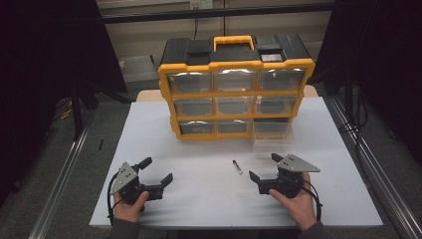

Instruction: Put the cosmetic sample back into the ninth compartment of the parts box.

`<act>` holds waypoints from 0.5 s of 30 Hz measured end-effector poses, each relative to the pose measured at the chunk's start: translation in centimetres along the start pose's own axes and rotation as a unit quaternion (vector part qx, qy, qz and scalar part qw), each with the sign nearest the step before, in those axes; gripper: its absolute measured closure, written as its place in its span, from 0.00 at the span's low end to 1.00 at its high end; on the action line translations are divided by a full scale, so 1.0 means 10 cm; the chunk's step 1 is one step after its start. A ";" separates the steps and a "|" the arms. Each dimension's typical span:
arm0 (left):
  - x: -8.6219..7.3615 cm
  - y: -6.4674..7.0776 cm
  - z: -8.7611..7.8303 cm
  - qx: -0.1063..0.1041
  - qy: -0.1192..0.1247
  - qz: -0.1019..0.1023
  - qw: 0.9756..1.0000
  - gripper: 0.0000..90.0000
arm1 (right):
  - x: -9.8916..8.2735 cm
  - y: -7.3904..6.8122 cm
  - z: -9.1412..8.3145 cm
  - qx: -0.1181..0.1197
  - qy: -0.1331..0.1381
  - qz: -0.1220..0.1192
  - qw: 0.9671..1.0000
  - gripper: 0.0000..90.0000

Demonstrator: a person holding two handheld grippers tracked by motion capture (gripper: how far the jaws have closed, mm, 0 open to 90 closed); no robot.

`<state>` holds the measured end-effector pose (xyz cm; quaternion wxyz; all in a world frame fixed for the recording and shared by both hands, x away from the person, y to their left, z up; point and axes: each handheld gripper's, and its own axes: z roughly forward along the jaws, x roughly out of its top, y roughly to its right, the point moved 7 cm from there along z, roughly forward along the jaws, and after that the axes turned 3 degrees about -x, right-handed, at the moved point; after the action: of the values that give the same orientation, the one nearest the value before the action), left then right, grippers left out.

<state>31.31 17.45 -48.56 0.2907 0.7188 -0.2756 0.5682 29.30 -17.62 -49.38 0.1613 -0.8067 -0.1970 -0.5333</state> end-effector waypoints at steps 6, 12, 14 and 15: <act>0.00 0.01 0.00 -0.004 0.002 -0.002 1.000 0.03 | 0.00 -0.06 0.07 0.005 -0.015 0.002 1.000 0.02; 0.00 0.01 0.01 -0.002 0.002 0.000 1.000 0.03 | 0.01 -0.08 0.12 0.008 -0.021 0.001 1.000 0.02; 0.01 0.01 0.02 -0.004 0.004 -0.003 1.000 0.03 | 0.01 -0.08 0.14 0.008 -0.024 0.004 1.000 0.02; 0.00 0.01 0.02 -0.004 0.004 -0.003 1.000 0.03 | 0.01 -0.08 0.14 0.012 -0.026 0.007 1.000 0.02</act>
<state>31.34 17.25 -48.53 0.2962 0.7162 -0.2753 0.5688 30.06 -16.20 -49.82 0.1693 -0.8194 -0.2019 -0.5091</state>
